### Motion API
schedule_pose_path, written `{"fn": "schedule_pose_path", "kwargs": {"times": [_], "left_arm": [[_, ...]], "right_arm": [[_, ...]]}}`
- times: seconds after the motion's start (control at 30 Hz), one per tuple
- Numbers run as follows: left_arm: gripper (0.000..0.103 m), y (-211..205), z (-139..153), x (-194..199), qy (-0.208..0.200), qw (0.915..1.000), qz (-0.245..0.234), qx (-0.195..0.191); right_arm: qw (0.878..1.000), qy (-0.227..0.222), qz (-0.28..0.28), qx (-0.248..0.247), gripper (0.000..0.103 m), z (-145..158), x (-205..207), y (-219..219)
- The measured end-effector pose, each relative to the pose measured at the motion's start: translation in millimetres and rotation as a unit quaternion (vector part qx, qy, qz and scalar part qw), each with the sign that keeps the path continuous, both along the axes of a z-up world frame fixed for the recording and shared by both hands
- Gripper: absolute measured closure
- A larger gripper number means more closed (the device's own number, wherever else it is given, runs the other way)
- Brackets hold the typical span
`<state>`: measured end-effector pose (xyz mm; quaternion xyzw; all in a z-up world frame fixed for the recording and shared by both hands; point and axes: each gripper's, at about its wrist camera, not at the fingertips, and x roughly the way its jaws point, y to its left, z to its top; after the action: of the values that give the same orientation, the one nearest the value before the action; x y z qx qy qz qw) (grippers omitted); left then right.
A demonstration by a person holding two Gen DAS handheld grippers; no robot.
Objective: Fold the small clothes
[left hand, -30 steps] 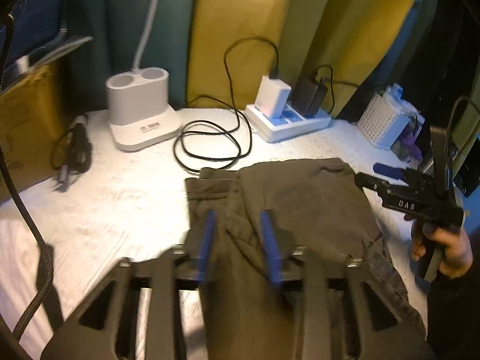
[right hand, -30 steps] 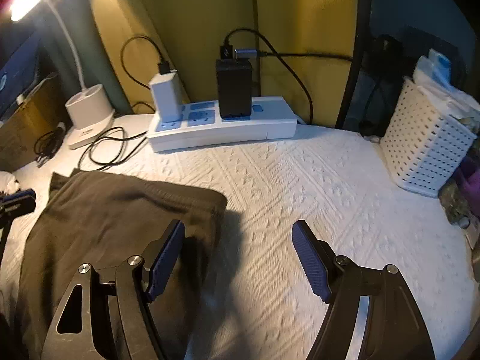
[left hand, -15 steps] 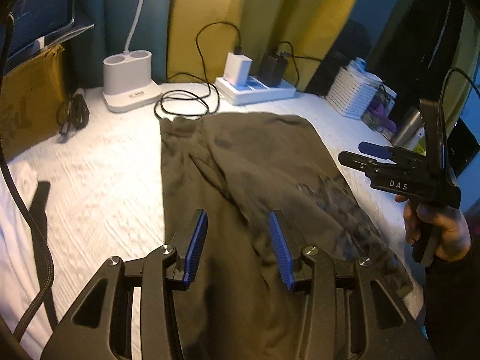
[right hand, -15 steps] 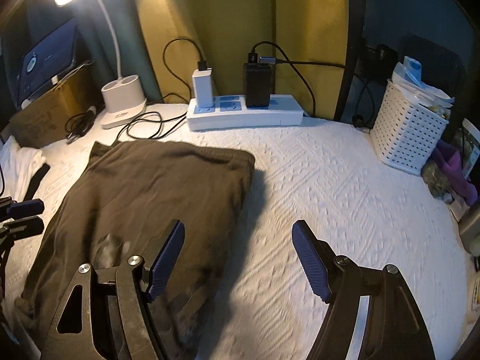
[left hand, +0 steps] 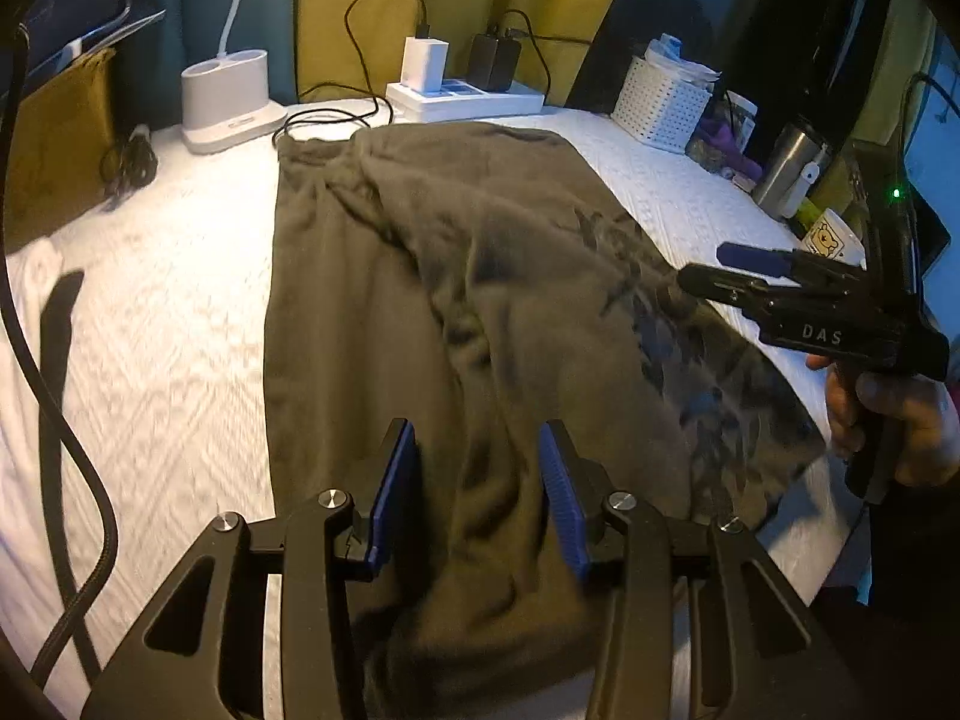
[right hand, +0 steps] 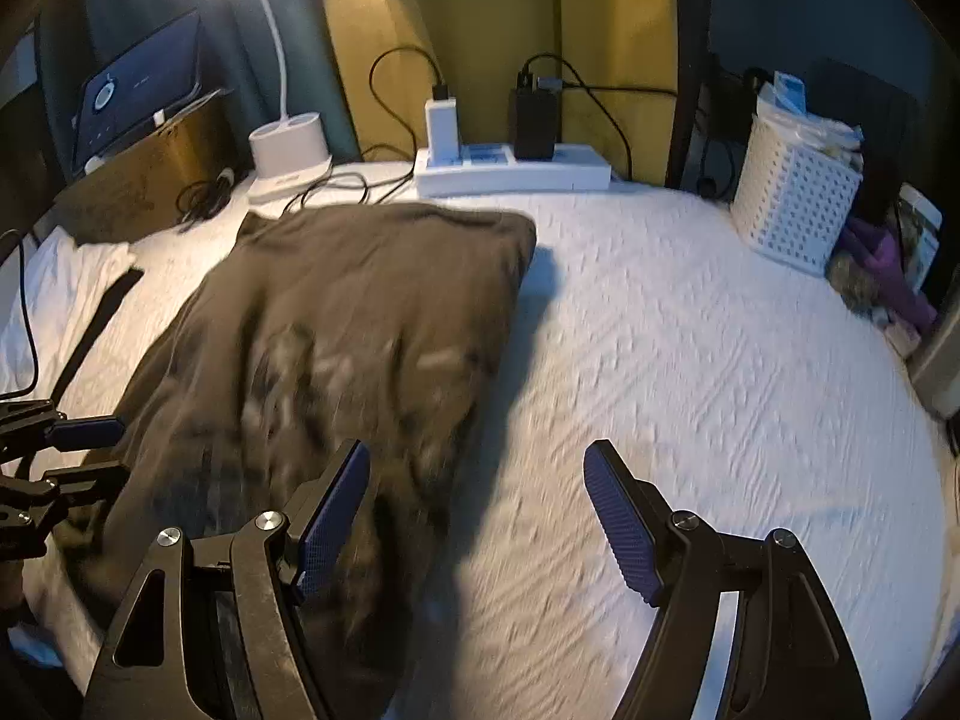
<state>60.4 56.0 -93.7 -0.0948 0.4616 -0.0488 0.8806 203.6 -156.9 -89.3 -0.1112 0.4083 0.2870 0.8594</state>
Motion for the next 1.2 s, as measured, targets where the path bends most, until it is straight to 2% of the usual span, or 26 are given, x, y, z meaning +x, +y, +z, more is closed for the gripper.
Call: {"fn": "schedule_pose_path", "kwargs": {"times": [0.33,0.37,0.4,0.47,0.5,0.6,0.73,0.9,1.07,1.13,1.2], "left_arm": [[0.062,-16,-1,-26,-0.011,0.9999,-0.012,0.003],[0.067,-18,-3,-26,-0.012,0.9998,-0.014,0.004],[0.081,-20,-5,-26,-0.013,0.9998,-0.018,0.003],[0.094,-19,-3,-29,-0.019,0.9997,-0.016,-0.002],[0.097,-19,1,-32,-0.028,0.9995,-0.015,0.002],[0.098,-13,20,-43,-0.056,0.9984,-0.003,-0.002],[0.098,-1,34,-57,-0.069,0.9975,0.015,0.001],[0.098,4,22,-64,-0.039,0.9990,0.021,-0.005],[0.096,9,6,-65,-0.014,0.9985,0.045,-0.029],[0.093,10,10,-65,-0.010,0.9981,0.049,-0.036],[0.077,7,14,-67,-0.013,0.9987,0.043,-0.026]], "right_arm": [[1.000,0.004,-0.006,0.013,0.028,-5,-30,-14],[1.000,0.002,-0.005,0.014,0.028,-5,-34,-15],[1.000,0.002,-0.003,0.013,0.028,-6,-35,-14],[1.000,0.003,-0.003,0.009,0.028,-9,-39,-15],[1.000,0.003,-0.004,0.008,0.028,-9,-40,-16],[1.000,0.001,-0.006,0.009,0.027,-8,-44,-20],[1.000,-0.005,-0.003,0.004,0.027,-6,-50,-23],[1.000,0.001,0.005,-0.007,0.028,-15,-61,-24],[1.000,0.005,0.004,-0.011,0.028,-22,-75,-28],[1.000,0.002,0.003,-0.010,0.028,-17,-81,-32],[1.000,-0.008,0.006,-0.010,0.028,-12,-86,-34]]}}
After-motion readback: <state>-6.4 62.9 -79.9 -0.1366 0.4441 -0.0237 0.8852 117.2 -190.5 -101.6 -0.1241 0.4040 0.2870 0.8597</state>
